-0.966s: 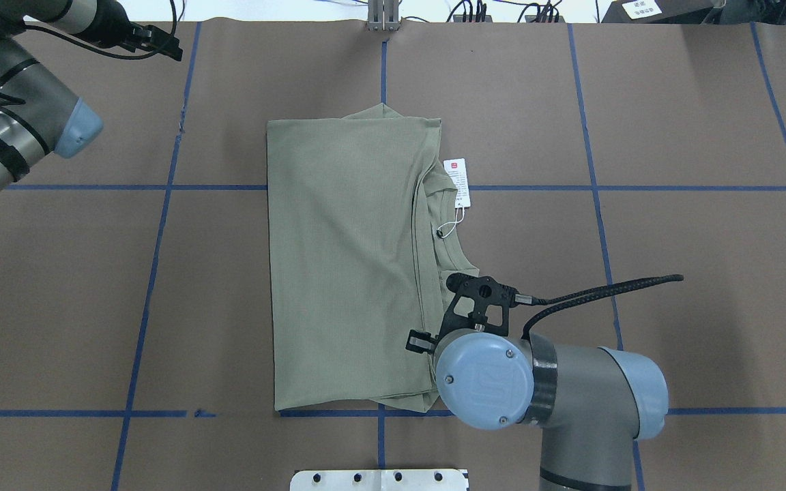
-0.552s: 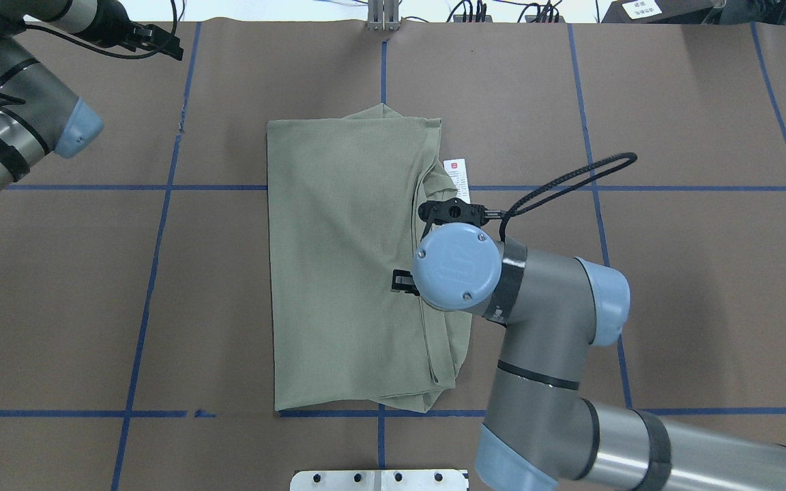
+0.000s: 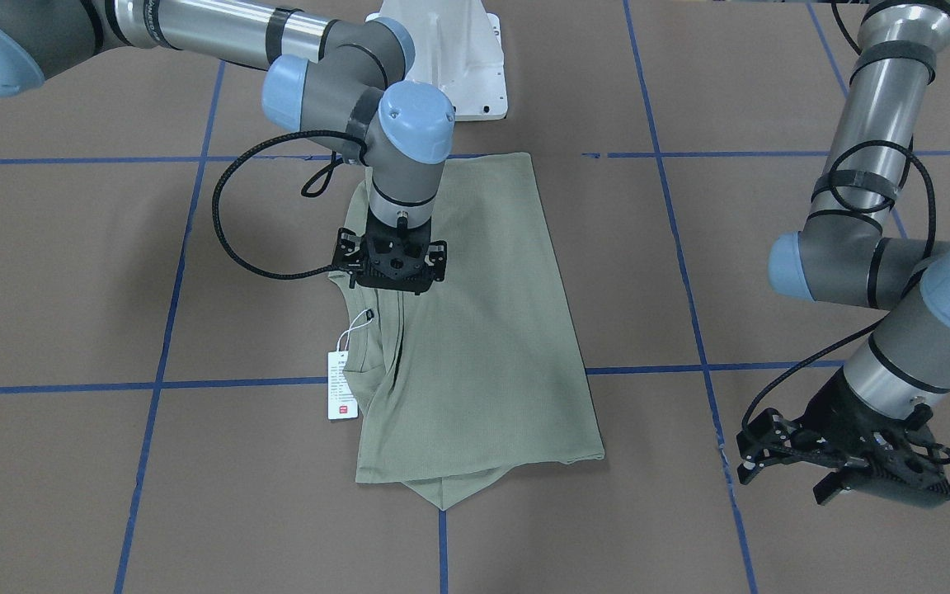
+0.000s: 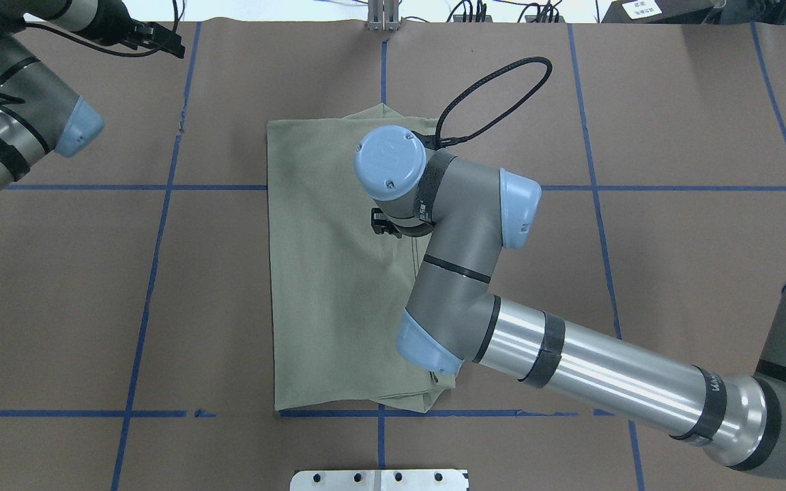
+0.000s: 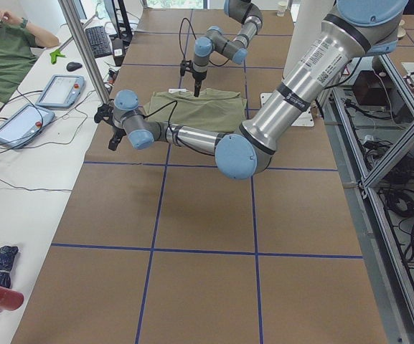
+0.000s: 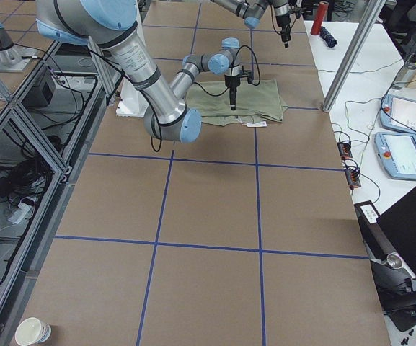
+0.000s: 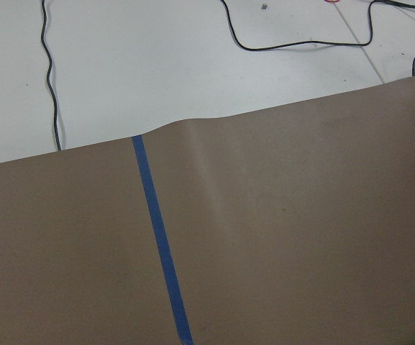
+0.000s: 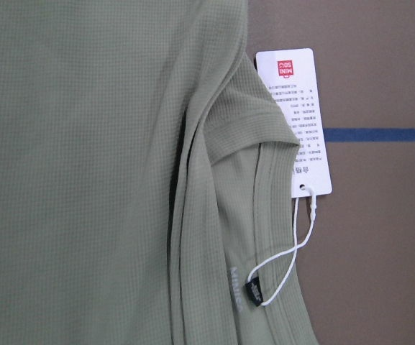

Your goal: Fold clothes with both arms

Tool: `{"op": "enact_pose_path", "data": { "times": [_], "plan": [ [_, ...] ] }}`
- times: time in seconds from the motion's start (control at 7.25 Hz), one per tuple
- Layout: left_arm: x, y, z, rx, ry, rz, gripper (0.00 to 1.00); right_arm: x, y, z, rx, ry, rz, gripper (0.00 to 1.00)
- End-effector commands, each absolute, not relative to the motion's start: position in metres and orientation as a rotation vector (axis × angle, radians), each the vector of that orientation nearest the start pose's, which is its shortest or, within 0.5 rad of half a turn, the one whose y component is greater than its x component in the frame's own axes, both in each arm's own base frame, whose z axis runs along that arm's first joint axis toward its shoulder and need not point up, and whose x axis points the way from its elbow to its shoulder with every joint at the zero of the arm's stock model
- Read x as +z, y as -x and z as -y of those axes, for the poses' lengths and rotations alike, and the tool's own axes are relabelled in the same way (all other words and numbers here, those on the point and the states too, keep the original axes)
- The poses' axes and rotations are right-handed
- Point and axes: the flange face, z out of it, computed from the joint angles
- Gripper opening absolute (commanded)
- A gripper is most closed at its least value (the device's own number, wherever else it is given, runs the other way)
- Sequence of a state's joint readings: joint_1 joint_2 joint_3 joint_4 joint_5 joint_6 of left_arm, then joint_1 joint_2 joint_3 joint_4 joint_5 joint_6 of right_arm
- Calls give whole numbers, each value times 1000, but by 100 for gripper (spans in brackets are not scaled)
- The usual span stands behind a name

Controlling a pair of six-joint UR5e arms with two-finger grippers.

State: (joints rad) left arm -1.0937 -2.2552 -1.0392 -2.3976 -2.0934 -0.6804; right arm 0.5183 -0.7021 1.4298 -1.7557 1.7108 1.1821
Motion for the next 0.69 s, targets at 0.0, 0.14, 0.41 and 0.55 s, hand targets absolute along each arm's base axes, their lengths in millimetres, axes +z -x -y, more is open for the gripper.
{"op": "enact_pose_path", "data": {
  "times": [0.0, 0.14, 0.41, 0.55],
  "plan": [
    [397, -284, 732, 69, -537, -926, 100, 218, 609, 492, 80, -105, 503, 100],
    [397, -284, 732, 69, -537, -926, 100, 215, 619, 501, 94, -100, 496, 100],
    [397, -284, 732, 69, -537, -926, 100, 219, 620, 511, 98, -120, 510, 100],
    [396, -284, 732, 69, -539, -926, 100, 222, 620, 513, 99, -134, 496, 100]
  ]
}}
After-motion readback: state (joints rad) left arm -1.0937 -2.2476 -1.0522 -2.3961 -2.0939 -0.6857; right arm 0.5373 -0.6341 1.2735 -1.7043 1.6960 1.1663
